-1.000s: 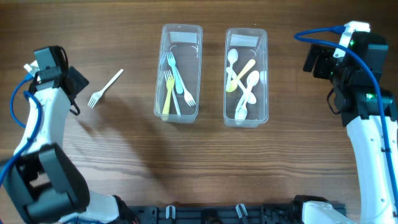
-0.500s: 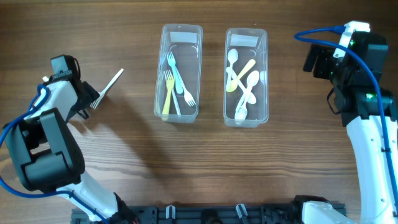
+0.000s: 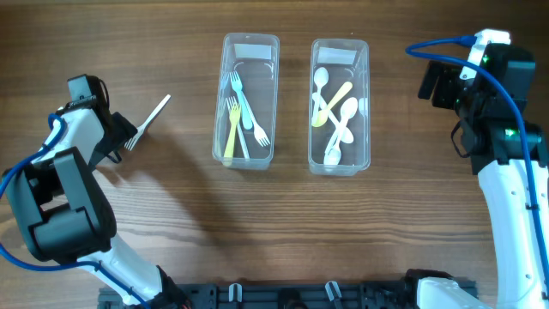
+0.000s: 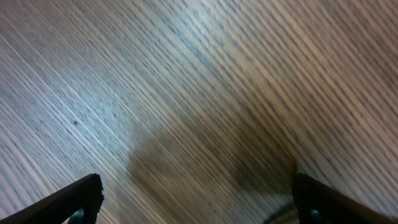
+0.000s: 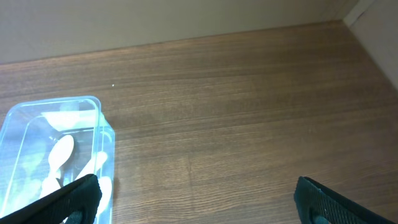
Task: Pack container
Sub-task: 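Grasp the bent white fork with the left gripper and lift it, then carry the white fork with the left gripper and drop it in the left container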
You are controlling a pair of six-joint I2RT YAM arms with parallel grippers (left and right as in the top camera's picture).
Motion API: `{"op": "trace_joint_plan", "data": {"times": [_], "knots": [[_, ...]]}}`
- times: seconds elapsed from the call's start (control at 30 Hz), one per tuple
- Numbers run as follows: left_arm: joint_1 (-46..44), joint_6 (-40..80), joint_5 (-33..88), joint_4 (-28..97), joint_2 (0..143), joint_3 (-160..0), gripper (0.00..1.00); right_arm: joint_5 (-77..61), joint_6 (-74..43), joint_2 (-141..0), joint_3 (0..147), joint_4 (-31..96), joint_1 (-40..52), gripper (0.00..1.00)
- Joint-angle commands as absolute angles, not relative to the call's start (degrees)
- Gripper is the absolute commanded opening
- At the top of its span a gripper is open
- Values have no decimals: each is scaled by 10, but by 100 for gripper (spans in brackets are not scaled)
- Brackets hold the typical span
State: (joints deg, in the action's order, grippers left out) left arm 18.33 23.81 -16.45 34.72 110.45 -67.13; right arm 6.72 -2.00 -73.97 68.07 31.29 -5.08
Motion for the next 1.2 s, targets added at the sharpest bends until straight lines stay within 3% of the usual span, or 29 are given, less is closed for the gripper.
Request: {"op": "trace_joint_plan", "data": {"times": [0.0, 0.3, 0.37, 0.57, 0.87, 1.0, 1.17], "knots": [[155, 232, -122, 376, 1142, -647, 100, 77, -15, -741, 689, 310, -51, 100], [104, 232, -162, 392, 1134, -648, 100, 77, -15, -741, 689, 311, -51, 100], [111, 232, -213, 393, 1116, -649, 100, 77, -15, -741, 689, 311, -51, 100], [108, 224, -214, 368, 1023, -649, 100, 77, -15, -741, 689, 311, -51, 100], [29, -79, 44, 357, 974, -648, 100, 77, -15, -741, 689, 311, -51, 100], [36, -89, 43, 350, 1000, -648, 99, 77, -15, -741, 689, 311, -51, 100], [48, -164, 44, 330, 1032, -648, 85, 77, -15, -741, 689, 311, -51, 100]]}}
